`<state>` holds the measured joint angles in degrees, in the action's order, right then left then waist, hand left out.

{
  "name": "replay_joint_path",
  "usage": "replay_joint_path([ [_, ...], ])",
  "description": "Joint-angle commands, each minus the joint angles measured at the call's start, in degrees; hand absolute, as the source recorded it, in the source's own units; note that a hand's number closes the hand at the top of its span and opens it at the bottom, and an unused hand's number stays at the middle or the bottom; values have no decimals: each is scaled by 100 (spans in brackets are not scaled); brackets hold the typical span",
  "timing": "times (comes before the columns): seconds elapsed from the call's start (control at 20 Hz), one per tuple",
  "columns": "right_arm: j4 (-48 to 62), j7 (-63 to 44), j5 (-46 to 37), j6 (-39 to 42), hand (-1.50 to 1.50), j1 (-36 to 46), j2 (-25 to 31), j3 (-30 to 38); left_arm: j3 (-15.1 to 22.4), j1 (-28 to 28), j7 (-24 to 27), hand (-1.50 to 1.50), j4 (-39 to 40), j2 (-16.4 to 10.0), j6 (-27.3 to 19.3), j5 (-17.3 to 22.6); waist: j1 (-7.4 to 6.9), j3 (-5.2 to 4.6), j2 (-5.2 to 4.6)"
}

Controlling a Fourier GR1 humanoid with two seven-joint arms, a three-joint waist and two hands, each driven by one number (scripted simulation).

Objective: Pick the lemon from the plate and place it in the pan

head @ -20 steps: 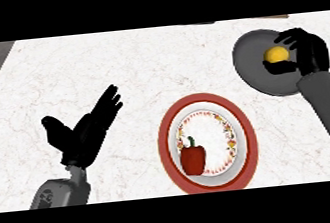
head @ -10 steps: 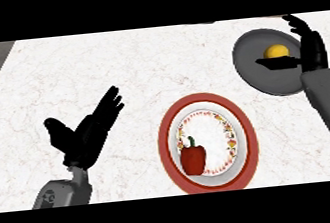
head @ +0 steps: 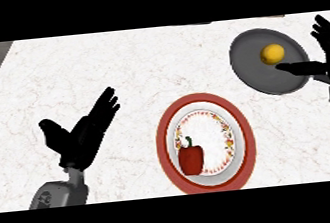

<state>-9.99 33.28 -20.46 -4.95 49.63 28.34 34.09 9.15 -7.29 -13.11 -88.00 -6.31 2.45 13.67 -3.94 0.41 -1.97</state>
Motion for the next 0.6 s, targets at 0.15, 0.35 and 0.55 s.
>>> replay_joint_path([
  [0.15,127,737,87,1731,-150,-587,687,17,-17,76,-61,0,-121,-2,-22,-1,85,-2,46],
  [0.35,191,895,105,2364,-150,-703,868,9,-13,-83,-31,0,105,111,-74,-43,104,0,29],
  [0.55,175,1159,69,2640,-150,-950,1039,-33,130,281,-11,0,-189,54,41,-74,66,-1,59],
])
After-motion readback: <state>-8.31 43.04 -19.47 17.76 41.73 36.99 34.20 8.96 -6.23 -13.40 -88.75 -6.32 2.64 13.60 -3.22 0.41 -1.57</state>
